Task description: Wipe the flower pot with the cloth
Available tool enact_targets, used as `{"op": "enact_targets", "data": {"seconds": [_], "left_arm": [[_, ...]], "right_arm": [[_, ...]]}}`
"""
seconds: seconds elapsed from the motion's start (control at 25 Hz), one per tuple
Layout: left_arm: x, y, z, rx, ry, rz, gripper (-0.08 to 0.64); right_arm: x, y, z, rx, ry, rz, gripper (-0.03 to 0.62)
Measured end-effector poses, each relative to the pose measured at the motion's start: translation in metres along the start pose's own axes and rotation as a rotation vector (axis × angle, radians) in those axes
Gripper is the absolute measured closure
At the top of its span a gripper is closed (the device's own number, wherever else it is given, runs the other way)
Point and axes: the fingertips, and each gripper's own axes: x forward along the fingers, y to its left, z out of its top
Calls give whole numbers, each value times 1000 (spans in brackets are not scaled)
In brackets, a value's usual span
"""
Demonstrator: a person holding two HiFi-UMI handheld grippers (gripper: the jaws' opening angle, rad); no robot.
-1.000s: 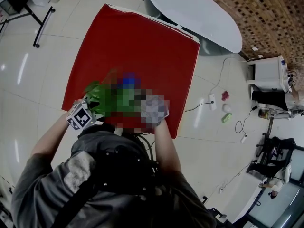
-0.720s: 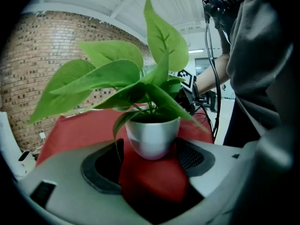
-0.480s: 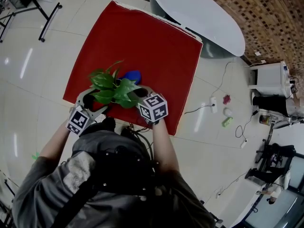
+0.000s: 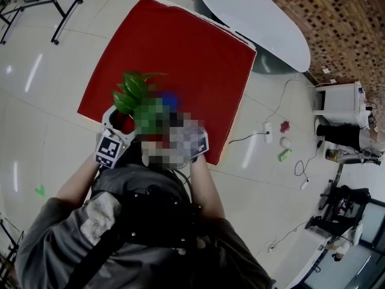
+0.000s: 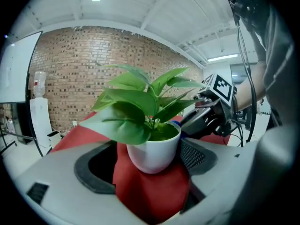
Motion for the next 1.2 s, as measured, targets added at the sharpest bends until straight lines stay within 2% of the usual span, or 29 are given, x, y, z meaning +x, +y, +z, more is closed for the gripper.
{"op": "enact_targets", "data": {"seconds": [0.08, 0.32, 0.56, 0.8, 0.96, 1.2], "left_arm": [[3, -5, 1, 28, -10, 4, 132], [3, -9, 0, 40, -23, -27, 158], [0, -4, 0, 87, -15, -140, 160], [1, 2, -4, 135, -8, -257, 160], [1, 7, -4, 171, -5, -326, 160], [9, 20, -3, 187, 0, -393, 158]], "right_arm": [[-3, 1, -3, 4, -1, 0, 534], [-7, 5, -7, 0, 10, 21, 534], [-16, -11, 9, -6, 1, 45, 534], [-8, -17, 56, 20, -125, 119, 534], [21, -11, 61, -3, -89, 148, 534], [53, -23, 60, 61, -37, 201, 535]]}}
